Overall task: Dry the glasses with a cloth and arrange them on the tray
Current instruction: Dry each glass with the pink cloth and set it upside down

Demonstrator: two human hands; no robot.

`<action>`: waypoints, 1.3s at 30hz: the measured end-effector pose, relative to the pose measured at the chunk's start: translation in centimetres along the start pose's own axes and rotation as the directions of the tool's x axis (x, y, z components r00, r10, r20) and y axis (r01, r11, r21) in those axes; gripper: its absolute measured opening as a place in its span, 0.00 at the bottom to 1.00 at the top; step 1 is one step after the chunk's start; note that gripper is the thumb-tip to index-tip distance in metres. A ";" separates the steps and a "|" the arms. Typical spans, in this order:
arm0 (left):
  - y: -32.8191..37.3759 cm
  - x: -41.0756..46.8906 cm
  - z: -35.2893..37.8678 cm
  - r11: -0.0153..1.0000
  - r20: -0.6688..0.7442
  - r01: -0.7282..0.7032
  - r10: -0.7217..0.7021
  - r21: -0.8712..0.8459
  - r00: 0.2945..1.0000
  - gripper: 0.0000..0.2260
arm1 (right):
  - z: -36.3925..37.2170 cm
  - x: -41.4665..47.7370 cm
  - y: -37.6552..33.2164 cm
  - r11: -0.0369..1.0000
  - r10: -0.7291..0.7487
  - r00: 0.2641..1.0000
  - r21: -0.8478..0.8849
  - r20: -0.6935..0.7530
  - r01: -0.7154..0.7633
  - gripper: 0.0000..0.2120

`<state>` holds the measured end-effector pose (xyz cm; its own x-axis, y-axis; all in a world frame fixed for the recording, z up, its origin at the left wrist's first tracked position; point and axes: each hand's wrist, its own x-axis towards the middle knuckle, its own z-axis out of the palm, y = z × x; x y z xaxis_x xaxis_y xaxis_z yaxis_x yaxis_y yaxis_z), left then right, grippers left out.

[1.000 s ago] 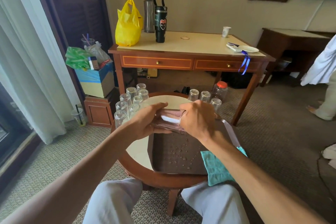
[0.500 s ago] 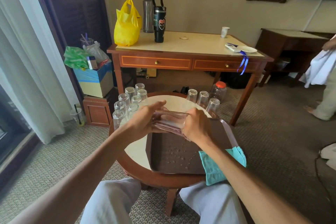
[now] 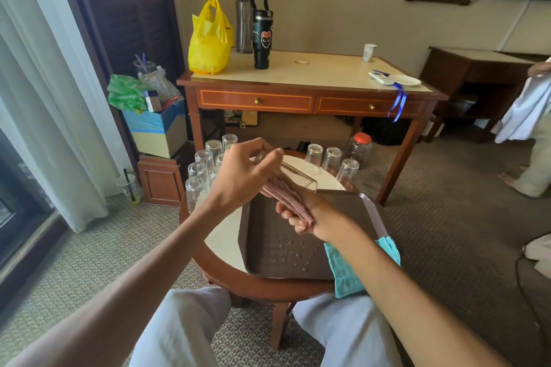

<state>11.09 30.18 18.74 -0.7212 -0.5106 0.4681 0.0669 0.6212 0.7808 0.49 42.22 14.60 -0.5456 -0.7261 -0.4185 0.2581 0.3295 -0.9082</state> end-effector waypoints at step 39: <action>9.2 5.5 -4.4 0.749 0.180 0.414 -0.378 -0.518 0.908 0.07 | 0.3 -5.9 -12.6 0.937 -0.271 0.962 -0.237 -0.036 0.256 0.23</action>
<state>10.74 30.44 30.34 -0.8041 -0.5918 0.0557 0.1084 -0.0539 0.9926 0.67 42.22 28.57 -0.6232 -0.7663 -0.1562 -0.0866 0.2661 -0.9601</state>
